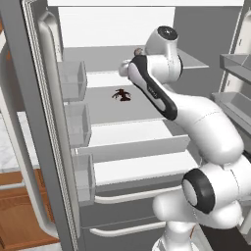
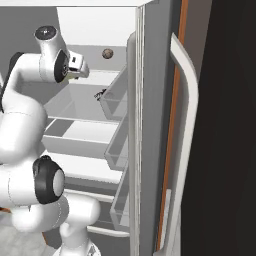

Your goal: Pick the egg and butter from the fridge and place them by the bowl for mixing.

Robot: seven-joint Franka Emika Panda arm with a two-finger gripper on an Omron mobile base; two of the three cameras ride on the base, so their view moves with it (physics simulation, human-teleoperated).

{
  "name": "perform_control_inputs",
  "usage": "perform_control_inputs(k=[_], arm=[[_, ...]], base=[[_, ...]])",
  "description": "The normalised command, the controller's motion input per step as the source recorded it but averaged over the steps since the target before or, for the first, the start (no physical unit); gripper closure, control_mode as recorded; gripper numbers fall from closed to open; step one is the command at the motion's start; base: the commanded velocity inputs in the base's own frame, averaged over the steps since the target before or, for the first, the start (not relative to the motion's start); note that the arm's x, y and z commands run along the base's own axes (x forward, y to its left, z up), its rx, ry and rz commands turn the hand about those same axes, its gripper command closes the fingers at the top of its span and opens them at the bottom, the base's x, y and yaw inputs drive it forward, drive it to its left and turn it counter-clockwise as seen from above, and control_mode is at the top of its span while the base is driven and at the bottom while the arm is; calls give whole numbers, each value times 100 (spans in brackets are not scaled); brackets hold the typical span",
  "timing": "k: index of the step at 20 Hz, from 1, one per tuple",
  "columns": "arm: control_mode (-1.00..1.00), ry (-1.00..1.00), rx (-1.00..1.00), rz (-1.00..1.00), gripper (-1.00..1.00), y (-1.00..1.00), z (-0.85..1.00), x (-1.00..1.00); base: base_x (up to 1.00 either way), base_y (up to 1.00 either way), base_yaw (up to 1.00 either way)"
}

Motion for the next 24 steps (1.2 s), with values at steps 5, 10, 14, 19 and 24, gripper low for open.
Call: perform_control_inputs(k=[5,10,14,19,24], arm=[[-100,0,0,0,100,0,-26,-77],[-100,16,-3,-2,100,-2,-41,-47],[-100,19,0,0,100,-2,-47,-36],[-100,20,-6,0,100,0,-44,-25],[-100,19,-8,0,100,-3,-20,-13]], base=[[0,0,0],[0,0,0],[0,0,0],[0,0,0],[0,0,0]])
